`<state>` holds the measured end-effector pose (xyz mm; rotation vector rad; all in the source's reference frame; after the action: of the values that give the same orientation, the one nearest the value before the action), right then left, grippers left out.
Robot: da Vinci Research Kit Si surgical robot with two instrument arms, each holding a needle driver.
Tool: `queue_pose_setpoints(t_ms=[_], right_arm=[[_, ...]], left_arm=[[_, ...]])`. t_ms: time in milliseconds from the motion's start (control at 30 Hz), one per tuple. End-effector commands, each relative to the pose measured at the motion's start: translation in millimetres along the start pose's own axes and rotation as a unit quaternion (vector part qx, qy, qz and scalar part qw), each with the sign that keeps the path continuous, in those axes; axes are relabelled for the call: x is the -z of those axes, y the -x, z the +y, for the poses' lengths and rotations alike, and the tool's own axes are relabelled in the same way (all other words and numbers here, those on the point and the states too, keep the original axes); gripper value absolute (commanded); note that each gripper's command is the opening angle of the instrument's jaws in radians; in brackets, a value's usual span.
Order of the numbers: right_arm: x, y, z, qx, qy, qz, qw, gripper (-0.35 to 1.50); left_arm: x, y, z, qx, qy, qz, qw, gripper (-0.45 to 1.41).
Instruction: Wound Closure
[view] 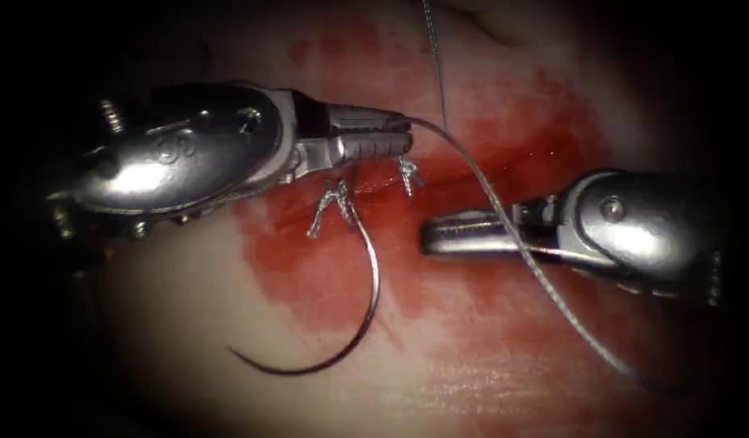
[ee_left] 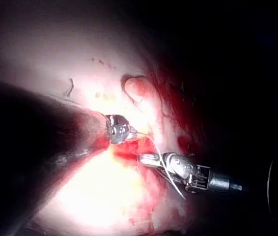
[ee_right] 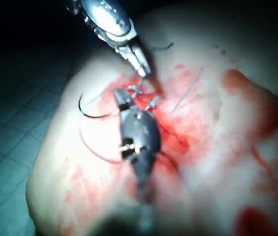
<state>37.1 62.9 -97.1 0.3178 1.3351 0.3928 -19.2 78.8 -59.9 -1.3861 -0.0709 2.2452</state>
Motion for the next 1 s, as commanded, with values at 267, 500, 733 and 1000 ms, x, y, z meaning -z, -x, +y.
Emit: queue_pose_setpoints(t_ms=[267,500,733,1000], right_arm=[[-0.9,-1.3,0.2,-0.001,0.014,0.045,0.999,-0.35],[-0.2,-2.0,1.4,-0.005,0.066,0.075,0.995,-0.35],[0.1,-2.2,2.8,-0.01,0.116,0.078,0.99,-0.15],[0.3,-2.0,4.1,-0.014,0.161,0.07,0.984,0.27]], left_arm=[[-4.9,1.2,1.0,0.0,-0.015,-0.016,1.0,-0.35],[-5.0,1.5,1.9,-0.002,-0.011,-0.029,1.0,-0.35],[-4.4,0.7,5.0,-0.005,-0.002,-0.042,0.999,-0.35],[-2.4,-0.8,9.1,-0.024,0.016,-0.055,0.998,-0.35]])
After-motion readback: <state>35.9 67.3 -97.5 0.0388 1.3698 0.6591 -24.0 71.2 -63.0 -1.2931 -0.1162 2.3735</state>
